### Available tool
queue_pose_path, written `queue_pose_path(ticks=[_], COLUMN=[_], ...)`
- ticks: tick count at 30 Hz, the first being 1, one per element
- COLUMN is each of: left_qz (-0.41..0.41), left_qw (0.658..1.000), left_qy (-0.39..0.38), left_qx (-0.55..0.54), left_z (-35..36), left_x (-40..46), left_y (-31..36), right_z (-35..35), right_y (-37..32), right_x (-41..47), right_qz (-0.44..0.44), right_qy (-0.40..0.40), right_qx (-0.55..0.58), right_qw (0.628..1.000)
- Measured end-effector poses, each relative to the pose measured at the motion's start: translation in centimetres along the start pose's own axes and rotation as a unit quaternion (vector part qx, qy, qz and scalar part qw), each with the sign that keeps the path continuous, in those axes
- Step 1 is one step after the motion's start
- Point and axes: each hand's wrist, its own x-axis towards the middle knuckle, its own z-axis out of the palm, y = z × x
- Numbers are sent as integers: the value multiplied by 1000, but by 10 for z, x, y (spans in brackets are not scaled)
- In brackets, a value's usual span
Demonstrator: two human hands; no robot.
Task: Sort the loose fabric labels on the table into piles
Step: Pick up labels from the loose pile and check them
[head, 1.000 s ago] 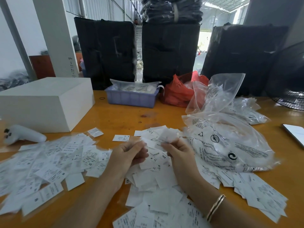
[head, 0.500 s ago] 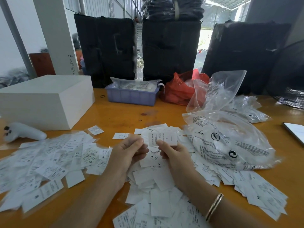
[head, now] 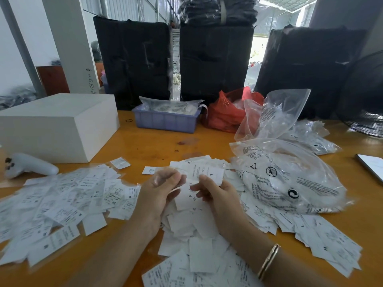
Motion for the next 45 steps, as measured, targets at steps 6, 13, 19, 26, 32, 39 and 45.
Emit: queue_pose_path(ticks=[6, 13, 19, 26, 32, 39, 45], left_qz=[14, 17, 4, 27, 12, 7, 9], left_qw=[1000, 999, 999, 999, 999, 999, 997], left_qy=[17, 29, 26, 12, 21, 14, 9], left_qx=[15, 23, 27, 20, 23, 30, 71], left_z=[-3, -2, -4, -3, -2, -2, -4], left_x=[2, 3, 5, 2, 4, 1, 2], left_y=[-3, -4, -6, -1, -5, -2, -3], right_z=[4, 6, 7, 1, 5, 4, 3], right_y=[-3, -5, -2, -5, -2, 2, 4], right_x=[-4, -5, -5, -3, -2, -2, -1], right_qz=[16, 26, 8, 0, -7, -44, -67], right_qy=[17, 29, 6, 45, -3, -28, -16], right_qx=[-72, -96, -145, -62, -114, -152, -167], right_qw=[997, 995, 989, 997, 993, 987, 984])
